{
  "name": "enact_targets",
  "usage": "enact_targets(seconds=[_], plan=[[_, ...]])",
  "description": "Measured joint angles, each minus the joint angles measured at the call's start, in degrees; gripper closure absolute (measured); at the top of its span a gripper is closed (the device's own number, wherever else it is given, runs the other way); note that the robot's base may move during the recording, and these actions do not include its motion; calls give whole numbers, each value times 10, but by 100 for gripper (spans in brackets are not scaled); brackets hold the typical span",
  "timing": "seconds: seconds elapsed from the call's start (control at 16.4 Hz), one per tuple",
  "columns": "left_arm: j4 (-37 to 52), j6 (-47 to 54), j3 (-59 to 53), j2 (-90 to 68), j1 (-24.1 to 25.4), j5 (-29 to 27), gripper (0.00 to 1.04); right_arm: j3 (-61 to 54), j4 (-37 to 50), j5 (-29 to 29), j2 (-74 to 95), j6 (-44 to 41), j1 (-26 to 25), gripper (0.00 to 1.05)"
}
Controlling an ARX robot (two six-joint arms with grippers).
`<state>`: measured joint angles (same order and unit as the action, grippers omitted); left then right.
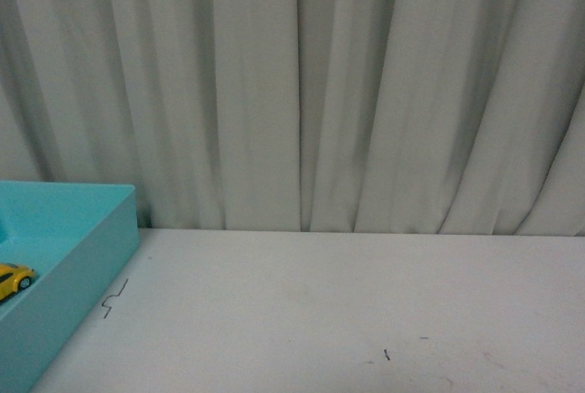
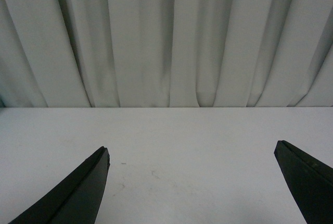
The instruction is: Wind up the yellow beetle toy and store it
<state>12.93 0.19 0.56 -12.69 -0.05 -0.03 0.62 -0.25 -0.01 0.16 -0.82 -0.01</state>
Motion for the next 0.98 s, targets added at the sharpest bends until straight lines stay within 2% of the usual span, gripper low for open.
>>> enact_targets(seconds=[0.18, 0.31, 0.67, 0.85, 0.98], plan=[[-29, 0, 0, 28, 0, 0, 103, 0, 0, 0, 0, 0, 0, 7], [-132, 0, 0, 119, 0, 0, 103, 0, 0, 0, 0, 0, 0, 7], [-131, 0, 0, 124, 0, 0, 103, 0, 0, 0, 0, 0, 0, 7], [-131, -1, 0, 124, 0, 0, 68, 0, 0, 0, 0, 0, 0, 7], [-131, -1, 0, 124, 0, 0, 49, 0, 0, 0, 0, 0, 0, 7]])
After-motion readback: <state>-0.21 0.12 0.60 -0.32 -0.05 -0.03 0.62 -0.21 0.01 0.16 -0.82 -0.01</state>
